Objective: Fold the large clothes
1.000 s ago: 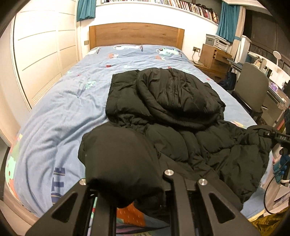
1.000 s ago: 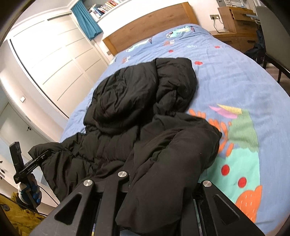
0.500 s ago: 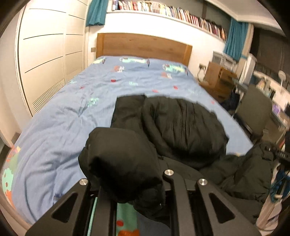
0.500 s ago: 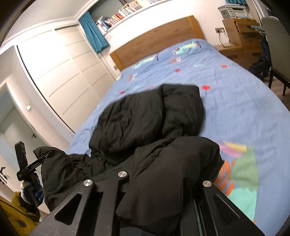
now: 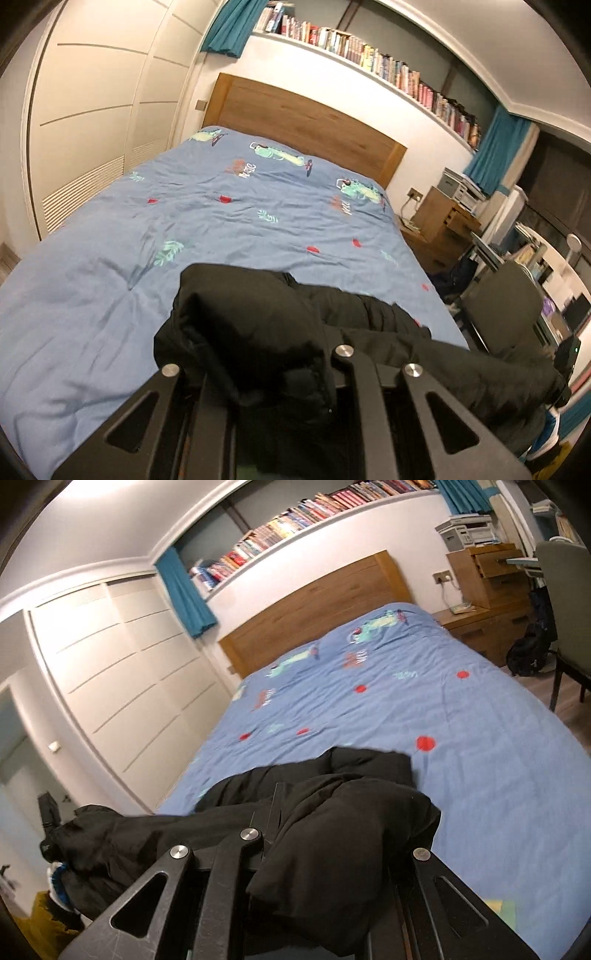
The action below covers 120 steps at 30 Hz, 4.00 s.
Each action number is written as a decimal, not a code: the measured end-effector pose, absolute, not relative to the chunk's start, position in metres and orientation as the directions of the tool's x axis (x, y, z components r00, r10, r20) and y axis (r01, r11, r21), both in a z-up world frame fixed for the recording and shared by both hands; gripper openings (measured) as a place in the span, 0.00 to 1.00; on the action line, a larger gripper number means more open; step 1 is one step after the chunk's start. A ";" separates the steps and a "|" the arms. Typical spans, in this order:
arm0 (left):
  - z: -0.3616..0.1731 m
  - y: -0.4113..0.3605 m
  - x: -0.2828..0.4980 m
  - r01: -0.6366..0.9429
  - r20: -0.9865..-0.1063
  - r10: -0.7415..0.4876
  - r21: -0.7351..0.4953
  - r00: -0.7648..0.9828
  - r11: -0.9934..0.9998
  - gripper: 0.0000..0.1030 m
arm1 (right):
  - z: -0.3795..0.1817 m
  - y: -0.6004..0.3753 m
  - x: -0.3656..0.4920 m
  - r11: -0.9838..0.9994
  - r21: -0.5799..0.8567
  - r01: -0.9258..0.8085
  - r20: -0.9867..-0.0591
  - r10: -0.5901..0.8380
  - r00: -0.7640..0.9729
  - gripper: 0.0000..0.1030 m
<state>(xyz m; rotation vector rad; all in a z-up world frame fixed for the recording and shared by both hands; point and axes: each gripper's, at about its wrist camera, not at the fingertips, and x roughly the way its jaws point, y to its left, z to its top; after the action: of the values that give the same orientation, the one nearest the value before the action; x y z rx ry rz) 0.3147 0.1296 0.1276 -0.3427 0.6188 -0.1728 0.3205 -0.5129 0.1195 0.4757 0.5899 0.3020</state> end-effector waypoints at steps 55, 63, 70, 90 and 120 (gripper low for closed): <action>0.104 0.202 0.465 -0.149 -0.629 -0.283 -0.543 0.724 0.826 0.54 | 0.090 -0.529 0.494 0.813 0.571 0.115 -0.554 0.278 0.785 0.81; 0.101 0.161 0.415 -0.049 -0.653 -0.261 -0.417 0.711 0.908 0.54 | 0.107 -0.465 0.457 0.906 0.422 -0.024 -0.600 0.299 0.742 0.82; 0.064 0.099 0.419 0.045 -0.691 -0.290 -0.350 0.661 0.936 0.54 | 0.091 -0.393 0.441 0.948 0.264 -0.176 -0.639 0.309 0.704 0.82; -0.025 -0.031 0.617 0.100 -0.814 -0.149 -0.112 0.561 0.989 0.56 | 0.003 -0.357 0.608 0.963 0.211 -0.167 -0.766 0.268 0.584 0.89; -0.035 0.004 0.549 0.015 -0.745 0.025 0.047 0.667 0.999 0.65 | -0.016 -0.407 0.550 0.950 0.277 -0.147 -0.708 0.305 0.637 0.89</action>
<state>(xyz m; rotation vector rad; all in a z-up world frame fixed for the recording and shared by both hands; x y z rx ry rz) 0.5491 0.0035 -0.0354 0.0505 0.8410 0.0059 0.5504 -0.4074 -0.0156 0.2012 0.8429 0.2600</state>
